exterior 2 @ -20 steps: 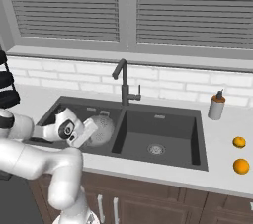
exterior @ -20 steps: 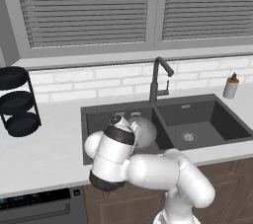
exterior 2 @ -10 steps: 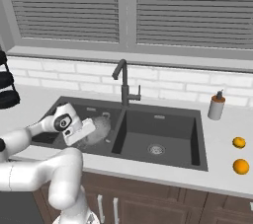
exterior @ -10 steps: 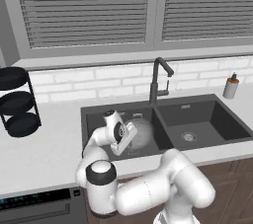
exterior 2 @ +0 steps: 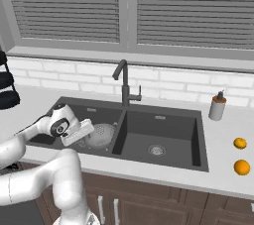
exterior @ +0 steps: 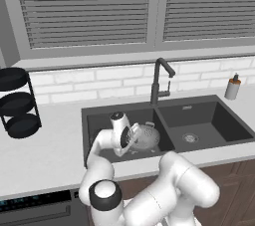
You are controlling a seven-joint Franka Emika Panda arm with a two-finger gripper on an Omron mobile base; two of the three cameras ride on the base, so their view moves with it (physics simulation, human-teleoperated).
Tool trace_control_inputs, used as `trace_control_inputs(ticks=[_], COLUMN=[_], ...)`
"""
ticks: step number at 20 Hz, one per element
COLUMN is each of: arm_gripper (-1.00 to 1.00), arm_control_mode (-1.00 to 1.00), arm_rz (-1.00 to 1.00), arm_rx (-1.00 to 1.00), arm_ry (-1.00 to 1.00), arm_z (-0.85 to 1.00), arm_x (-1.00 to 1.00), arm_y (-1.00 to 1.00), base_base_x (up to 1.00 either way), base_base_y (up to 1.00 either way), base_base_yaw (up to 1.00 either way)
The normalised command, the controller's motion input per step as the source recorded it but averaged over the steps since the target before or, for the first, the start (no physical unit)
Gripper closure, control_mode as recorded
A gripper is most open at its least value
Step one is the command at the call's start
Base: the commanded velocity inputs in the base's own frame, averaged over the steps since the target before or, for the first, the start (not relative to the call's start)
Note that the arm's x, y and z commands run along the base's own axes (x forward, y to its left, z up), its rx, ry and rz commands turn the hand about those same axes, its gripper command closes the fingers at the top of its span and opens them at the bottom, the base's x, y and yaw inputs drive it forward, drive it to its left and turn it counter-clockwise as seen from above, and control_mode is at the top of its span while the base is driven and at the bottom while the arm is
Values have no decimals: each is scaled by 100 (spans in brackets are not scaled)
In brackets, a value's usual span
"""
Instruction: Put the colander in the sink, put the tangerine, peach, orange in the colander, and turn on the sink faucet and pour water over the colander.
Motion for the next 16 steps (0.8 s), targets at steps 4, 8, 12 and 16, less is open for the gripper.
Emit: trace_control_inputs(ticks=[4,8,12,16], arm_gripper=[-100,-100,-100,-100], arm_control_mode=[-100,-100,-100,-100], arm_rz=[-11,-6,0,6], arm_rx=[0,0,7,13], arm_ry=[-42,-35,-20,2], arm_z=[74,100,100,100], arm_x=[-22,0,0,-6], arm_y=[48,64,55,11], base_base_x=[0,0,0,0], base_base_y=[0,0,0,0], base_base_yaw=[0,0,0,0])
